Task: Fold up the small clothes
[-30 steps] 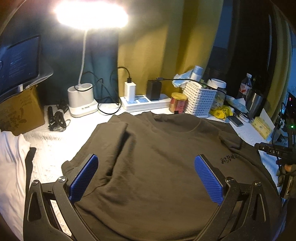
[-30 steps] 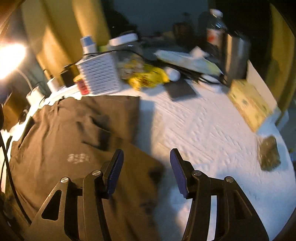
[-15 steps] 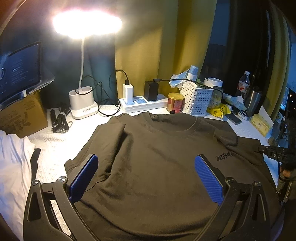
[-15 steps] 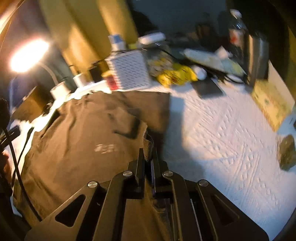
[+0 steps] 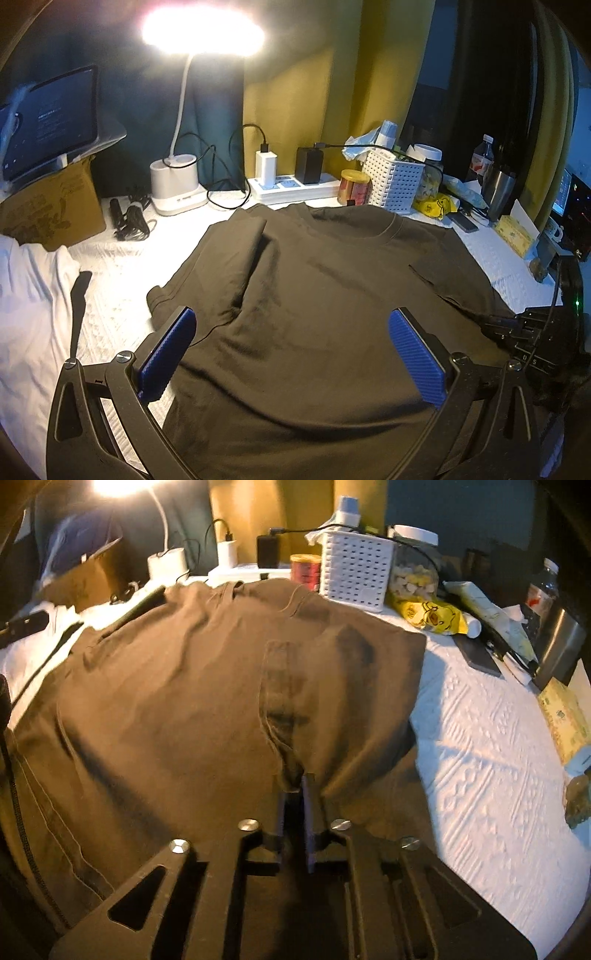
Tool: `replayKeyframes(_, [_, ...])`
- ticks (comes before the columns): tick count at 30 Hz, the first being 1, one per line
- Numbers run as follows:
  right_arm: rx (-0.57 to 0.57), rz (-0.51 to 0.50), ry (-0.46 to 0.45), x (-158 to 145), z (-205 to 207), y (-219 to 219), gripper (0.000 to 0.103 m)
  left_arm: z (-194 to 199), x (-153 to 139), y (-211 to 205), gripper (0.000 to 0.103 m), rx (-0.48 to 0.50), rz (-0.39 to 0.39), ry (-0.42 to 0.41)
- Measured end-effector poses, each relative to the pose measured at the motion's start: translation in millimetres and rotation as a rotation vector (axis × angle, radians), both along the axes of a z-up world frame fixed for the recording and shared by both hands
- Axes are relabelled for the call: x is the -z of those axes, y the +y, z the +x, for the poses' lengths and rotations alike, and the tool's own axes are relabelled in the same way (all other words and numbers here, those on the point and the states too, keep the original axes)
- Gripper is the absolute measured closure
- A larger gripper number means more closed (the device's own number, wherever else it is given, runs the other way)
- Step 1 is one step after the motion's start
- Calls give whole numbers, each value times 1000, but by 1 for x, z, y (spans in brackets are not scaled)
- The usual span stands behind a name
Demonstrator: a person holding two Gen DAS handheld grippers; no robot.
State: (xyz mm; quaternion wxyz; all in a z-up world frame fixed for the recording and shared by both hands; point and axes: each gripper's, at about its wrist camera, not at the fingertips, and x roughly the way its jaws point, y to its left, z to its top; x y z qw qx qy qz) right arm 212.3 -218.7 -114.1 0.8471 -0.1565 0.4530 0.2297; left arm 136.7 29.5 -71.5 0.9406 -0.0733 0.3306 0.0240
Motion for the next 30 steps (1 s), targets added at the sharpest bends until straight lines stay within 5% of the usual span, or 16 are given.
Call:
replayKeyframes(1, [-7,4,9,0,-2,2,65,-1,1,2,1,0,-3,1])
replayKeyframes(3, [-19,2,18,-1,-7,8,60,-3,3,6,1,-1,-11,2])
replayKeyframes(8, [-51,-5,51,-5,-16,21,60,-3,7,18,1,-7,-27,7])
replayKeyframes(14, [87,22,-43,-20,-1,9,60,-1,13,30,1,-11,-34,22])
replayKeyframes(21, [139,49,77,4,16,4,60,2,16,41,1,-8,-30,34])
replayKeyframes(30, [89,34,110,-1,-14,18,60,8,24,50,1,-3,-38,48])
